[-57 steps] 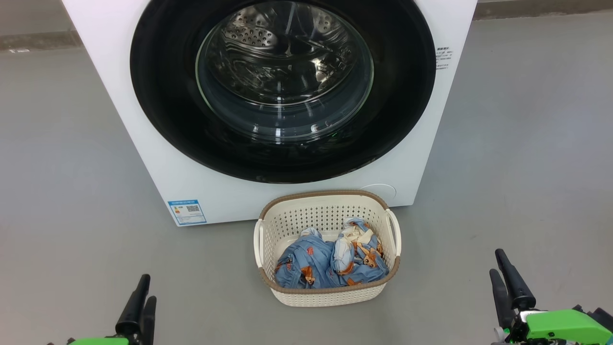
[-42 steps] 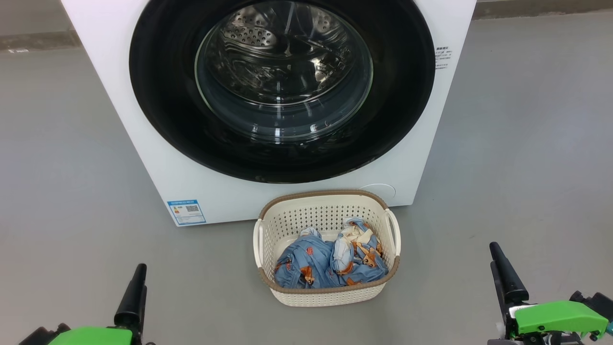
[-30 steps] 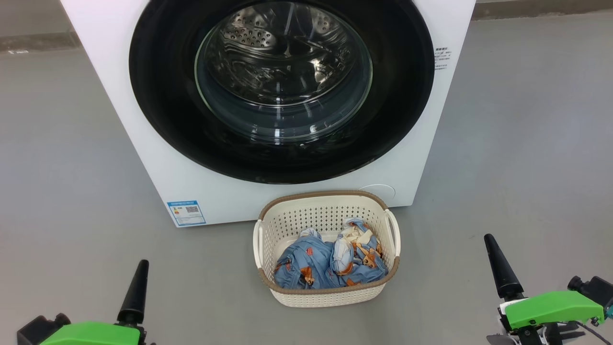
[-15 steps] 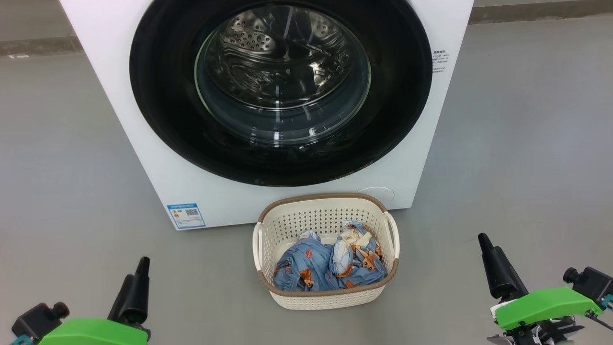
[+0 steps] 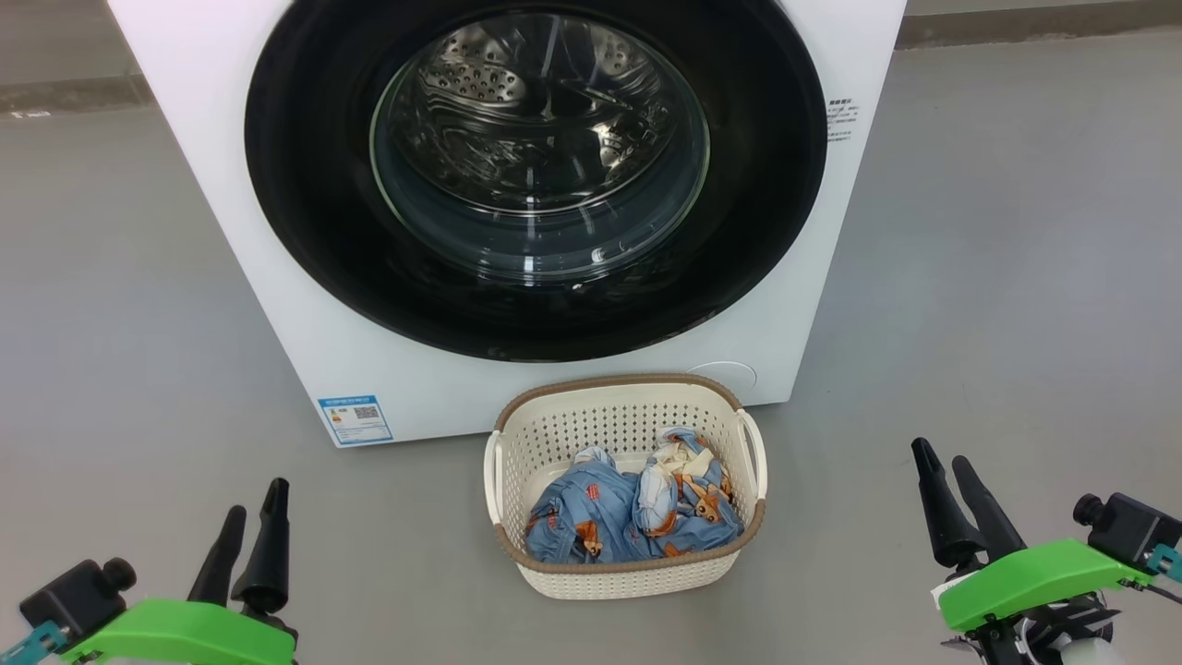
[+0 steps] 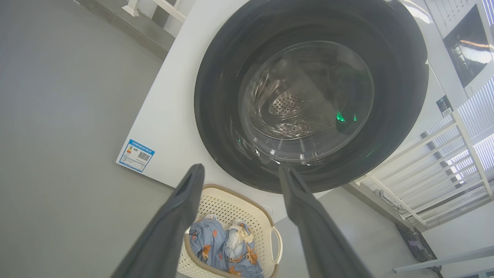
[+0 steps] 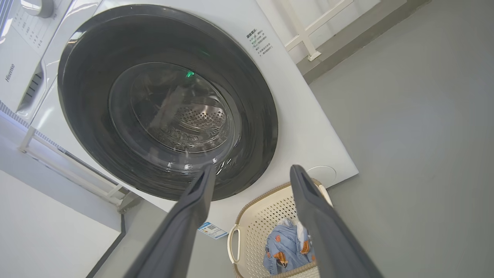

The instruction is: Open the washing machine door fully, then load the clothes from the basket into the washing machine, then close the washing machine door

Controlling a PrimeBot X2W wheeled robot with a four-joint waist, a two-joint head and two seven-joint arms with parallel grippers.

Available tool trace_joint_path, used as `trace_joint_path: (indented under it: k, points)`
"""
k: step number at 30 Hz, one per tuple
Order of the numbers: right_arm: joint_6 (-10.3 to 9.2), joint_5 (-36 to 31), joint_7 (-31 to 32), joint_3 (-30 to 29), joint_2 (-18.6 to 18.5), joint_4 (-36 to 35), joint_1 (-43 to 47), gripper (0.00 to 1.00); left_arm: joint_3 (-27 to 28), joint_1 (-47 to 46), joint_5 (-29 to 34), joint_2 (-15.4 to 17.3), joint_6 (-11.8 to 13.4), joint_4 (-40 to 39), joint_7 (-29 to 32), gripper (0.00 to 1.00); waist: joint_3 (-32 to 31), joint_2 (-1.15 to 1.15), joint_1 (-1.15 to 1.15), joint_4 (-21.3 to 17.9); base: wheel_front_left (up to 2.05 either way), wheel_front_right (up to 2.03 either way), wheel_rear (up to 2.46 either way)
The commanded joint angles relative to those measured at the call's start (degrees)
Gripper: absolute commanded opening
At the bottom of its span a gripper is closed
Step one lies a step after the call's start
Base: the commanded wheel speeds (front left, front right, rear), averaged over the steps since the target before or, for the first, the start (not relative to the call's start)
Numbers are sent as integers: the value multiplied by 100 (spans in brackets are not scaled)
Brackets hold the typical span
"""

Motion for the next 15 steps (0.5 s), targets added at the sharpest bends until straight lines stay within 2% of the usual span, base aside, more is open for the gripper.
trace_joint_path:
  k: [1,15]
  points:
    - [34,-230,-81,102,-111,-131,-283,100,85,-278,206,198,-10,-177,-83,100,1,0,0,1,0,0,0]
    - [41,-1170,-315,170,-181,-38,-413,100,-73,-331,1080,418,-12,-243,-318,100,-18,0,0,25,0,0,0]
